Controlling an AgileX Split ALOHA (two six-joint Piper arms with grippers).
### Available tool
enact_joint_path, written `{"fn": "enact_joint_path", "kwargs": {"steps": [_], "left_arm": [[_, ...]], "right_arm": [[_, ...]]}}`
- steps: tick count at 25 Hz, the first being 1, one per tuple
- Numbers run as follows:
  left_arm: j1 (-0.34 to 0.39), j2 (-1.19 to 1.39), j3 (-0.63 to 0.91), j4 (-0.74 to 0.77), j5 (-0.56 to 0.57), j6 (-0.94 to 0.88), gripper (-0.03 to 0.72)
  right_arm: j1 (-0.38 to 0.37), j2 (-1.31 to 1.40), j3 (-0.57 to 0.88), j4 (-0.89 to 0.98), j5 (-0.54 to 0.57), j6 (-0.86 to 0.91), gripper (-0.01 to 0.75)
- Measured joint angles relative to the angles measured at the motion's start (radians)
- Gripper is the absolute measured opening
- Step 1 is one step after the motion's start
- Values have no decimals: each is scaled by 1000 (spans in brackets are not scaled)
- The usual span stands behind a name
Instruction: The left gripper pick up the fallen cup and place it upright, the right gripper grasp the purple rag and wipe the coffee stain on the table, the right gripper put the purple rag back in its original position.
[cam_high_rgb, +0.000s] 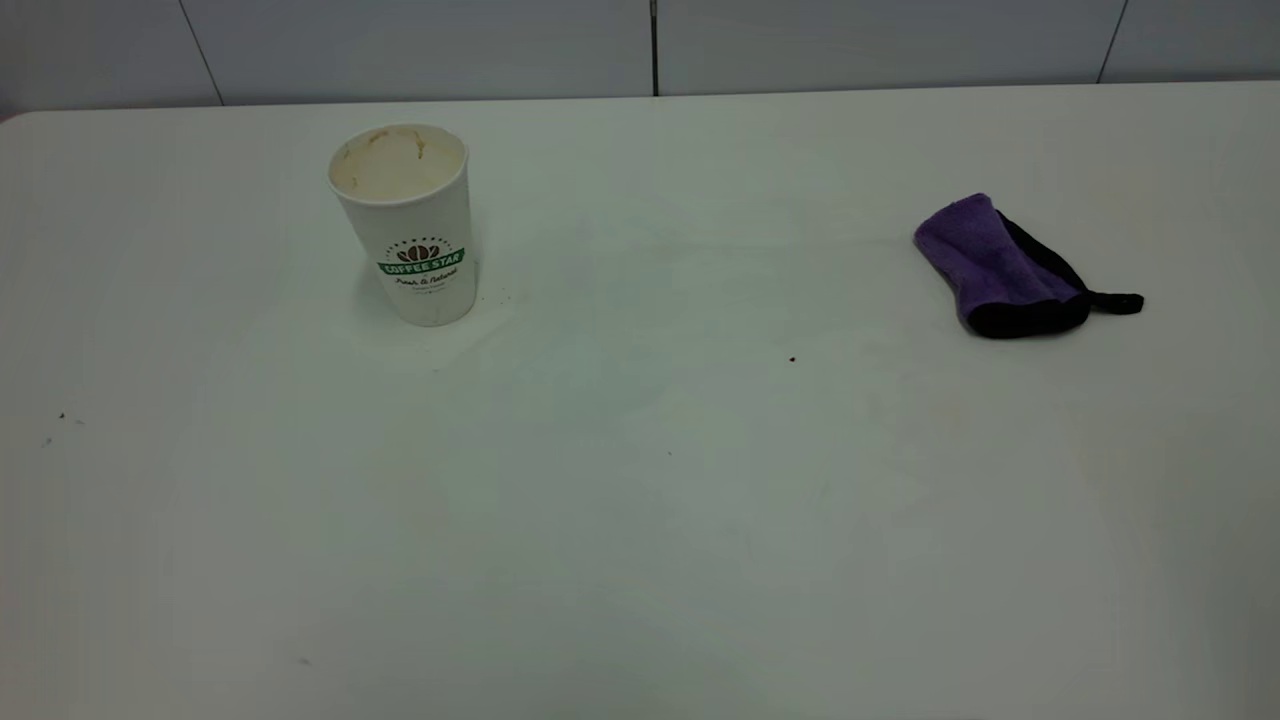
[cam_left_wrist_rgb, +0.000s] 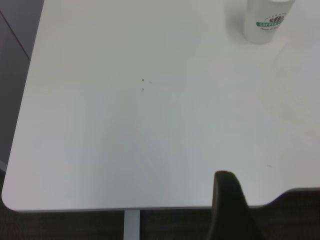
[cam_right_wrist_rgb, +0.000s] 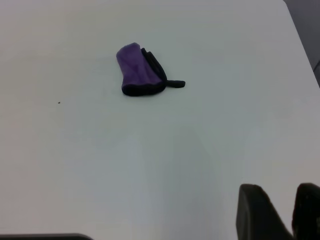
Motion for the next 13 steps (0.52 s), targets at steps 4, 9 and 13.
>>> {"fn": "enact_joint_path", "kwargs": {"steps": [4, 9, 13], "left_arm": [[0, 0, 0, 0, 0, 0, 462], [0, 0, 0, 0, 0, 0, 462], [0, 0, 0, 0, 0, 5, 462]], "right_arm": [[0, 0, 0, 0, 0, 0, 215], [0, 0, 0, 0, 1, 2, 217], [0, 0, 0, 0, 1, 2, 217]]}}
